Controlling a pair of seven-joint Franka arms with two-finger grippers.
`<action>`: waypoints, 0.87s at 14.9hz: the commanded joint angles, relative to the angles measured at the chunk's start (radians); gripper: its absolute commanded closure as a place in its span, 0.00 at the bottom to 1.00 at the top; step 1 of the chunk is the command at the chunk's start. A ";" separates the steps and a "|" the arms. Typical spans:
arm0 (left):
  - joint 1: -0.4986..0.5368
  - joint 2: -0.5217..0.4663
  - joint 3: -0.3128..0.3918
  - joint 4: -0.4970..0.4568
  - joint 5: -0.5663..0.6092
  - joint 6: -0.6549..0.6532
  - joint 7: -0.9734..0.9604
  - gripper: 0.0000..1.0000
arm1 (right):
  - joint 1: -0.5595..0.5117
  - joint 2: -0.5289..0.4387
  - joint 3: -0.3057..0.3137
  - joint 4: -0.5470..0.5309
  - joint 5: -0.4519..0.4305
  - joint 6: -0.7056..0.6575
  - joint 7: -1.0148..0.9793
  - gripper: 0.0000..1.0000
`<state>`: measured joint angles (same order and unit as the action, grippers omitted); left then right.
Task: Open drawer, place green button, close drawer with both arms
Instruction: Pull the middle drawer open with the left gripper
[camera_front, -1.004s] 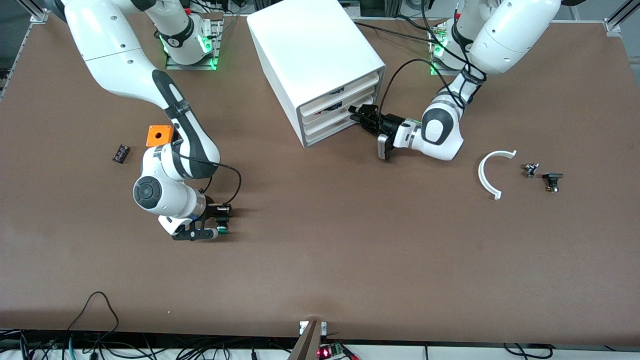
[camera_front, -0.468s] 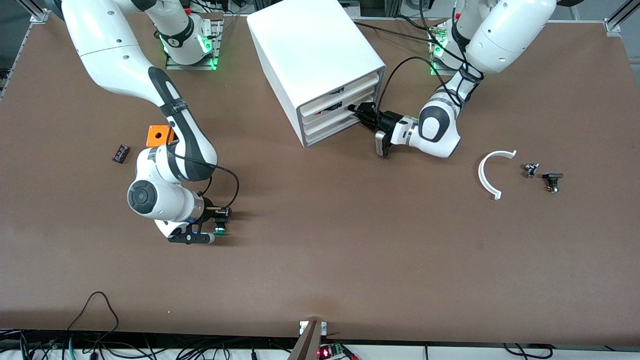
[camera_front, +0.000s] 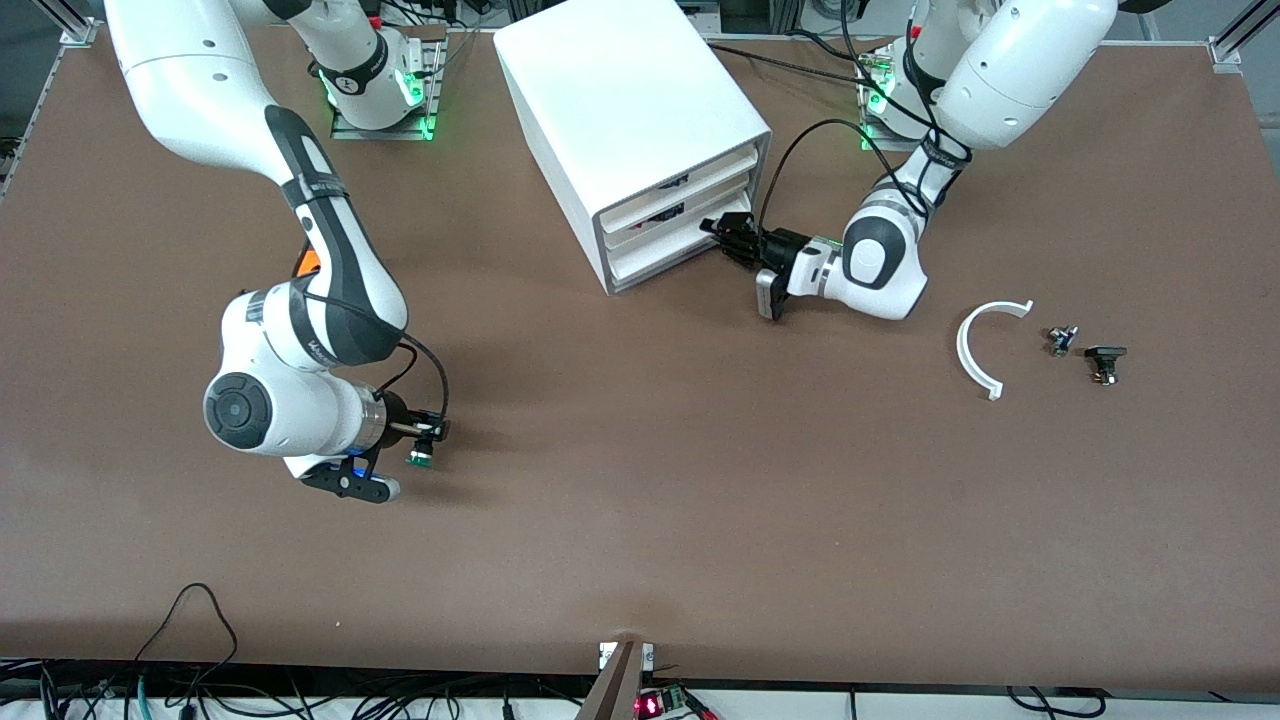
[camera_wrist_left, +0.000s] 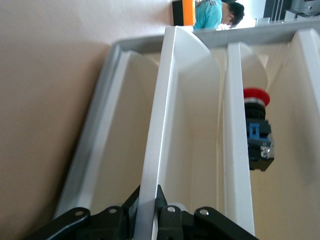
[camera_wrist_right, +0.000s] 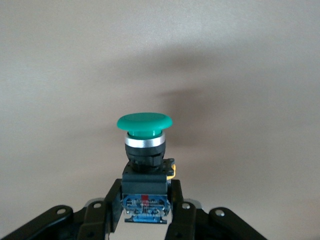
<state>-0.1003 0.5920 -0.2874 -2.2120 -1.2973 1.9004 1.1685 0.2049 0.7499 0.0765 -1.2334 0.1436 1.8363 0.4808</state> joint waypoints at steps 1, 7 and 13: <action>0.019 0.008 0.039 0.090 0.099 0.006 -0.104 1.00 | 0.028 0.006 -0.006 0.121 -0.013 -0.126 0.135 1.00; 0.120 0.112 0.040 0.250 0.214 -0.063 -0.158 1.00 | 0.079 -0.014 -0.001 0.261 -0.044 -0.267 0.332 1.00; 0.146 0.112 0.056 0.299 0.279 -0.064 -0.184 0.00 | 0.178 -0.050 0.003 0.330 -0.041 -0.289 0.571 1.00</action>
<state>0.0391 0.6912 -0.2440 -1.9513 -1.0631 1.8242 1.0046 0.3479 0.7068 0.0794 -0.9362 0.1153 1.5720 0.9650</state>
